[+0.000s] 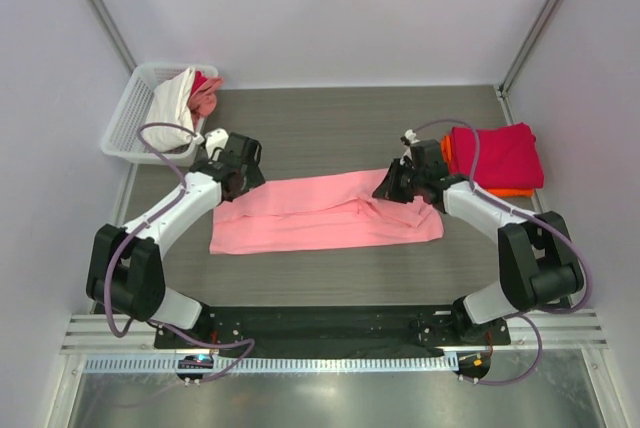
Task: Fold and stack the t-shirts
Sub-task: Fold the tshirt
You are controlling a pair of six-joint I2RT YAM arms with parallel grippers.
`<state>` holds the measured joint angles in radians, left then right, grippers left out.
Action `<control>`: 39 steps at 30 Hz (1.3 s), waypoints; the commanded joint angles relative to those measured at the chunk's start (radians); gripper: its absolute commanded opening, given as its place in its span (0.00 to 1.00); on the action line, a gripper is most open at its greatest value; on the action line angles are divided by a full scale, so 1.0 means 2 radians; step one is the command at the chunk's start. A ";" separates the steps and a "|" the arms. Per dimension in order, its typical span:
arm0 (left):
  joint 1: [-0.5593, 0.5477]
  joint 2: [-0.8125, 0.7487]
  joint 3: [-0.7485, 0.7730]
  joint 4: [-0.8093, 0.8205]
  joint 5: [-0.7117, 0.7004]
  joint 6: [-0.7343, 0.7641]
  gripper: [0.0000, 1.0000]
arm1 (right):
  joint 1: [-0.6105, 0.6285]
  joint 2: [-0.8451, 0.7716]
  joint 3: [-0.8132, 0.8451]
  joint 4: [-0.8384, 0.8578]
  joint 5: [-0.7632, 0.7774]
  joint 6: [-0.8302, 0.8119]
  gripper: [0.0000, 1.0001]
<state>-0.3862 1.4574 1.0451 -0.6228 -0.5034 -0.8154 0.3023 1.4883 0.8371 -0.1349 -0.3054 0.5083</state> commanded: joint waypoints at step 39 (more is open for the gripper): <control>-0.127 0.045 0.068 0.069 0.051 0.020 0.98 | -0.040 -0.212 -0.149 -0.127 -0.006 0.042 0.25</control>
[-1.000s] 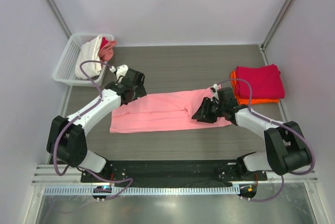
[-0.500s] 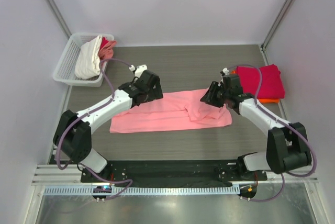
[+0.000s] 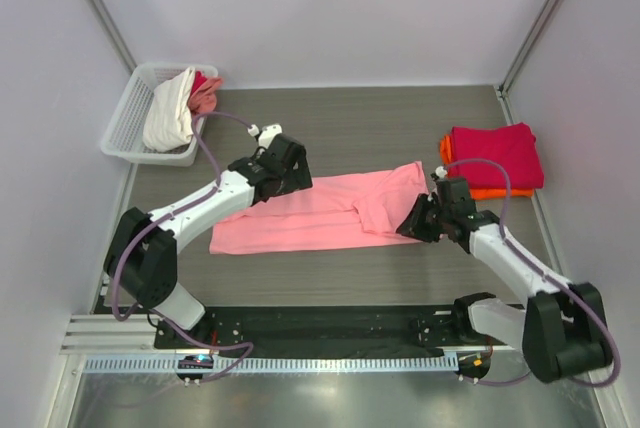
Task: Fold and stack the t-shirts
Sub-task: Fold the tshirt
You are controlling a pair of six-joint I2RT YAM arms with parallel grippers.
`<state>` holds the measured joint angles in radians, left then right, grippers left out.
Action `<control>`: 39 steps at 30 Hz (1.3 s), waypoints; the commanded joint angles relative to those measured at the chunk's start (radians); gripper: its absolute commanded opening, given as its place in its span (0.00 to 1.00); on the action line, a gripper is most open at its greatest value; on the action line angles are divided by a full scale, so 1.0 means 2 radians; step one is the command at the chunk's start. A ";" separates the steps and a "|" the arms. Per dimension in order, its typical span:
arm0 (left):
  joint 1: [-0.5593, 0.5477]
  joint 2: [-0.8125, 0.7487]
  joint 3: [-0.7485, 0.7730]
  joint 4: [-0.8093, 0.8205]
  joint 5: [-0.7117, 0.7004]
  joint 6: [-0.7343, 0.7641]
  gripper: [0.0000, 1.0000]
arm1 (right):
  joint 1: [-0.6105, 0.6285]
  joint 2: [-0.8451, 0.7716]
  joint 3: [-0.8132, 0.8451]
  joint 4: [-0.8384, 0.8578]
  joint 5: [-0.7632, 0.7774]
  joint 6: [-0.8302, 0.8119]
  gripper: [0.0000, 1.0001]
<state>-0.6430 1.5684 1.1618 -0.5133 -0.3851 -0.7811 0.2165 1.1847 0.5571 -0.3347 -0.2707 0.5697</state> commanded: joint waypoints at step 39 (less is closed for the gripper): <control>0.091 -0.087 -0.072 -0.069 -0.091 -0.003 0.99 | -0.004 0.045 0.026 -0.031 0.159 0.036 0.50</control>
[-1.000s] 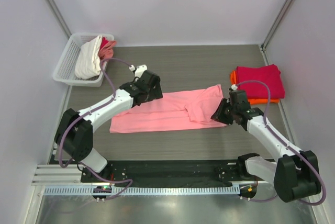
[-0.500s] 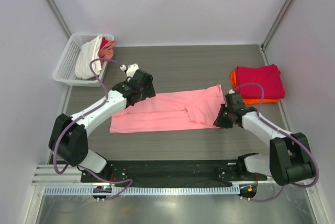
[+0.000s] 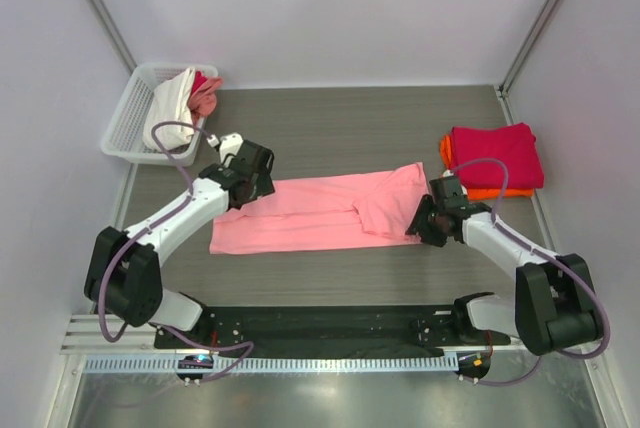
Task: Fold and stack the t-shirts
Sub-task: Fold the tshirt
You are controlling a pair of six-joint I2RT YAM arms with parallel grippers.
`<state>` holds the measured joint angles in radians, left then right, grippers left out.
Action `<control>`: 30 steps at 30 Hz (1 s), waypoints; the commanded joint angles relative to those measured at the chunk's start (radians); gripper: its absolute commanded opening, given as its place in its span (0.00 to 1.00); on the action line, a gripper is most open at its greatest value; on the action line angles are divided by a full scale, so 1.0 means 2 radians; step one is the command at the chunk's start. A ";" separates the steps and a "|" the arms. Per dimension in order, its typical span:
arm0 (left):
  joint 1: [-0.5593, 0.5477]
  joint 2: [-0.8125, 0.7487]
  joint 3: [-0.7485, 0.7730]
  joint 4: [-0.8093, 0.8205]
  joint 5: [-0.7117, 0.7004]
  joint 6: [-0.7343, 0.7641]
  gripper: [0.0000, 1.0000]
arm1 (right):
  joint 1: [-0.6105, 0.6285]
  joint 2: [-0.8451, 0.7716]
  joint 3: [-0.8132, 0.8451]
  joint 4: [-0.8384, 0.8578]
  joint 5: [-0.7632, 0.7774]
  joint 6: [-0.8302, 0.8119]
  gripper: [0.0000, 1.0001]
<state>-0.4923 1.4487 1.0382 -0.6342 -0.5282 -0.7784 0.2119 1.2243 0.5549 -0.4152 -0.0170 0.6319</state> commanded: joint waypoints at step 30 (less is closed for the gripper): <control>-0.206 -0.046 -0.069 0.020 -0.035 0.078 0.84 | -0.025 0.307 0.359 0.095 -0.058 -0.008 0.89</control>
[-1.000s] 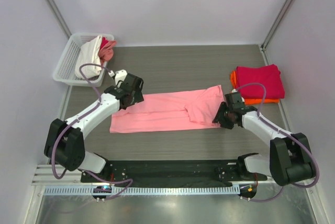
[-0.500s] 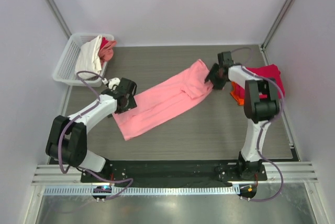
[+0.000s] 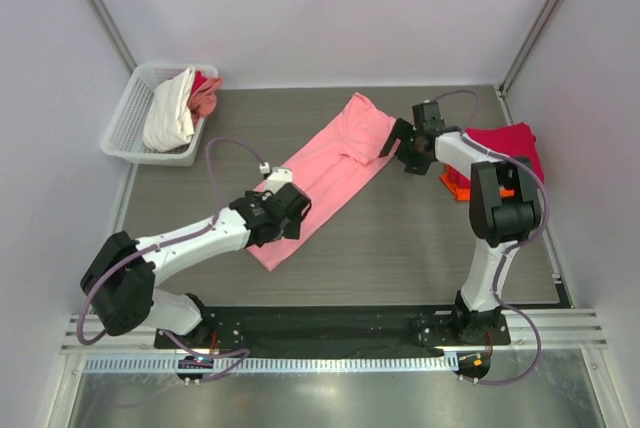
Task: Fold and stack the t-shirts
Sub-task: Fold the tshirt
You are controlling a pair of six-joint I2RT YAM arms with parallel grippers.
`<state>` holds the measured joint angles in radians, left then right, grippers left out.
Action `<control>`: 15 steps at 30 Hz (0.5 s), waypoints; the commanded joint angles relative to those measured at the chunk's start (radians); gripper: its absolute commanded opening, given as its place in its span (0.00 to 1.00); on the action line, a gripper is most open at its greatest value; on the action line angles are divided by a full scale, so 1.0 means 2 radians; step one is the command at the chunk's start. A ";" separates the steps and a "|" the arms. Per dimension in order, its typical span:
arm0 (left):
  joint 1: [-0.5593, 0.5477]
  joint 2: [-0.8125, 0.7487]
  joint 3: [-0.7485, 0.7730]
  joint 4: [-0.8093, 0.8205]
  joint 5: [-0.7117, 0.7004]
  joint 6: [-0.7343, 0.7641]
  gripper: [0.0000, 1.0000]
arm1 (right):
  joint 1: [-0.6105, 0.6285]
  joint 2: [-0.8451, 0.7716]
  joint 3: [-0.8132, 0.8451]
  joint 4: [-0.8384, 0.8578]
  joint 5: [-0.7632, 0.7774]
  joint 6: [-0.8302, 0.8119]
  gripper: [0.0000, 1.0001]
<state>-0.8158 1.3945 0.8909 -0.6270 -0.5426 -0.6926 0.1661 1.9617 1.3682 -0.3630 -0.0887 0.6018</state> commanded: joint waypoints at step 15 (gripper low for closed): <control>-0.078 0.041 -0.010 0.037 0.106 0.087 0.64 | -0.002 -0.135 -0.173 0.171 -0.014 0.018 0.89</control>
<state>-0.9695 1.4483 0.8600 -0.5793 -0.3901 -0.5522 0.1642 1.7485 1.0336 -0.1158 -0.1154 0.6273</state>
